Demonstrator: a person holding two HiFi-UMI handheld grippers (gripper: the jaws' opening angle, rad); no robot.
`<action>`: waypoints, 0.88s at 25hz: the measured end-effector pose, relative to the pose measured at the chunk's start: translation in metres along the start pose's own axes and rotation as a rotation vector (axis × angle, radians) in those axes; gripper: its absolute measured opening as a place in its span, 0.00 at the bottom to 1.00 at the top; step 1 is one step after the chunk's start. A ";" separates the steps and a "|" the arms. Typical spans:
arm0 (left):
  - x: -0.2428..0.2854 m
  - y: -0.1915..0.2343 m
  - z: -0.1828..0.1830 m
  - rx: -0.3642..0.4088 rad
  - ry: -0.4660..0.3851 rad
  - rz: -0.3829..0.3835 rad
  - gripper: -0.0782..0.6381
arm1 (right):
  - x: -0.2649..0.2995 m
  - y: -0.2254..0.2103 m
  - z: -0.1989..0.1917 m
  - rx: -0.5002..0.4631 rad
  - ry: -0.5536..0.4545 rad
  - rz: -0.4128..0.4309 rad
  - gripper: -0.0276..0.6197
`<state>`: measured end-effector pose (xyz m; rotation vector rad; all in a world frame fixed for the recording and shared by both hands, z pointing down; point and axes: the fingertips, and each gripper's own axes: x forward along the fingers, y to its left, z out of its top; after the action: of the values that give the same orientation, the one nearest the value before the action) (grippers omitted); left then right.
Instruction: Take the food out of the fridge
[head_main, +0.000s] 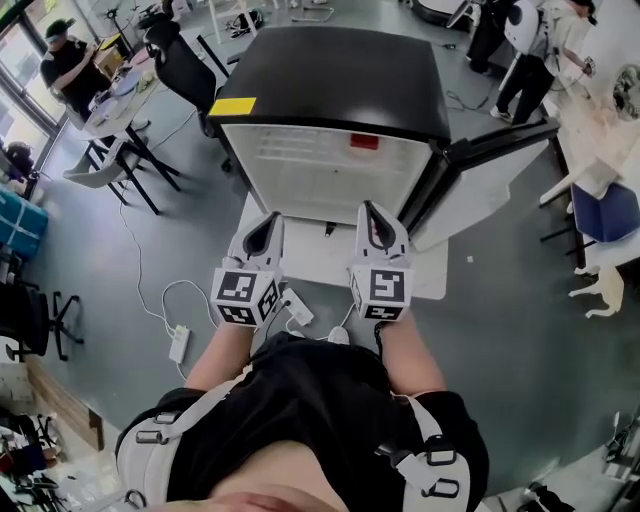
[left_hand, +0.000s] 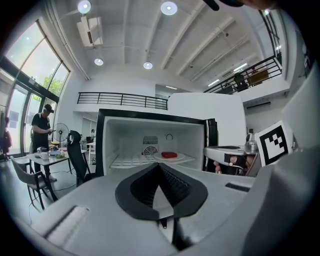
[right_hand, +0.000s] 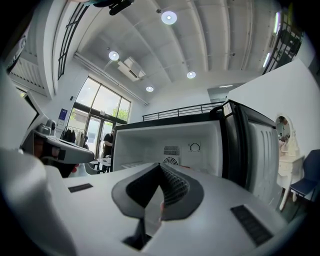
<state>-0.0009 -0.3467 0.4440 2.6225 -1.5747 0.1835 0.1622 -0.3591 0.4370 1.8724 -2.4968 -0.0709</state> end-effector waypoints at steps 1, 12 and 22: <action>0.002 0.001 0.003 0.006 -0.004 -0.006 0.11 | 0.002 -0.001 0.001 -0.002 -0.002 -0.005 0.05; 0.007 0.009 0.005 0.023 -0.003 -0.057 0.11 | 0.025 0.002 -0.015 -0.192 0.117 -0.005 0.07; 0.004 0.014 0.002 0.023 -0.001 -0.064 0.11 | 0.080 -0.009 -0.047 -0.741 0.417 0.071 0.22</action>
<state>-0.0114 -0.3569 0.4424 2.6869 -1.4957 0.1972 0.1503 -0.4392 0.4831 1.3227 -1.8795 -0.4741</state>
